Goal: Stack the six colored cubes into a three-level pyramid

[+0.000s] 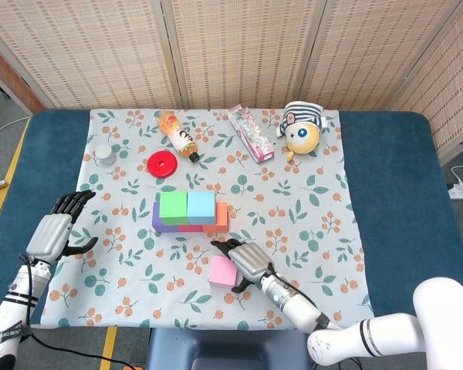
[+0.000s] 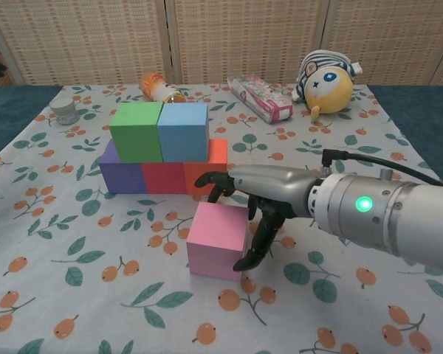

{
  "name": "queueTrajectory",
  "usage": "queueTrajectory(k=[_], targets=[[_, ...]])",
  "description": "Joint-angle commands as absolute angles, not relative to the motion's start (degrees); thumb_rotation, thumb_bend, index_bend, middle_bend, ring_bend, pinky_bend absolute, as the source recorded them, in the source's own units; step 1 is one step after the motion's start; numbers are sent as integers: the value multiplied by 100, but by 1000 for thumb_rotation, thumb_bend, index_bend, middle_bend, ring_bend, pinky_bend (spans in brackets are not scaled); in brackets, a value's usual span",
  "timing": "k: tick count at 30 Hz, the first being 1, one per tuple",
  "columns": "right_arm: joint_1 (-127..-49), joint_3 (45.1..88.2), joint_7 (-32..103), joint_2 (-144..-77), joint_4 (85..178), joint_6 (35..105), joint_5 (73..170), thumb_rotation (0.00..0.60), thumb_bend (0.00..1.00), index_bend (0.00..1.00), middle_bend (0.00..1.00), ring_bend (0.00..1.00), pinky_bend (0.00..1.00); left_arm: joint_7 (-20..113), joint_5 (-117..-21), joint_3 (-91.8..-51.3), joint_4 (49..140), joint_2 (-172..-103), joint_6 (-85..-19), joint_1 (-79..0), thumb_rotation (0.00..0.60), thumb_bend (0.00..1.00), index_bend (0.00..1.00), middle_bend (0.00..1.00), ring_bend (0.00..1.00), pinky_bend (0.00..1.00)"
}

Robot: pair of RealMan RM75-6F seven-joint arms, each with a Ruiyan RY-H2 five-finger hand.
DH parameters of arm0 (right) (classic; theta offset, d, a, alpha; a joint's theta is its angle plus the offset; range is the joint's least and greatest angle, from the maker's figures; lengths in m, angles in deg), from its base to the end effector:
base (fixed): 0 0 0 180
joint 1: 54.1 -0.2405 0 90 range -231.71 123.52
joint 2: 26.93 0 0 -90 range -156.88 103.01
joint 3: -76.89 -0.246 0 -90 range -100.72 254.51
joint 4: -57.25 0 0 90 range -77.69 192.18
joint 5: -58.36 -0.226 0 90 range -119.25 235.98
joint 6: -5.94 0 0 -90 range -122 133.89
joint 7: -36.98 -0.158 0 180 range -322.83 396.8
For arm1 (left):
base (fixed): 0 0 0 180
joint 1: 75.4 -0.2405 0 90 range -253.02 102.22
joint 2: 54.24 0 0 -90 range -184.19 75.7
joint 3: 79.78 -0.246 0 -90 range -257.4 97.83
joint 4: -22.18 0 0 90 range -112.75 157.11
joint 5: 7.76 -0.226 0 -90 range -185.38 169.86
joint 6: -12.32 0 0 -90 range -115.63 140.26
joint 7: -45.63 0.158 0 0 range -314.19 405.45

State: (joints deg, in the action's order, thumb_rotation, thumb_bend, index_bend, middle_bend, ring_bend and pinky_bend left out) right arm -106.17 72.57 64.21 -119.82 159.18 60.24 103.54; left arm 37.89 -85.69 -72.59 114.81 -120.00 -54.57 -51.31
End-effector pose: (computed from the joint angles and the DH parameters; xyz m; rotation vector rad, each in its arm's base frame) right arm -0.0638 -0.2699 -0.0949 2.1164 -1.2703 0.8486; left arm -0.2476 0.3048 0.1032 -1.5497 -1.0835 -1.0603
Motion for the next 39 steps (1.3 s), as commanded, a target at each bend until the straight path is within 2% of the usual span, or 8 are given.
queueTrajectory(k=[1, 19, 30, 39], targets=[[-10601, 7264, 6411, -12019, 15923, 6027, 10391, 600, 0, 22, 153, 109, 333, 3767, -8590, -7264, 11471, -12002, -5452, -5127, 600, 293, 69, 44, 0, 34], [-10548, 7153, 6510, -12336, 15634, 6225, 10446, 600, 0, 91, 178, 136, 334, 3442, -8738, -7310, 11310, -12008, -5435, -5135, 600, 292, 78, 44, 0, 33], [-10480, 7176, 6576, -12365, 15654, 6289, 10534, 600, 1, 259, 190, 147, 336, 3379, -8809, -7318, 11305, -12000, -5472, -5138, 600, 291, 78, 43, 0, 33], [-10391, 7056, 6423, -12216, 15798, 6319, 10715, 600, 113, 368, 279, 216, 367, 3343, -8835, -7337, 11277, -12003, -5467, -5141, 600, 291, 78, 43, 0, 33]])
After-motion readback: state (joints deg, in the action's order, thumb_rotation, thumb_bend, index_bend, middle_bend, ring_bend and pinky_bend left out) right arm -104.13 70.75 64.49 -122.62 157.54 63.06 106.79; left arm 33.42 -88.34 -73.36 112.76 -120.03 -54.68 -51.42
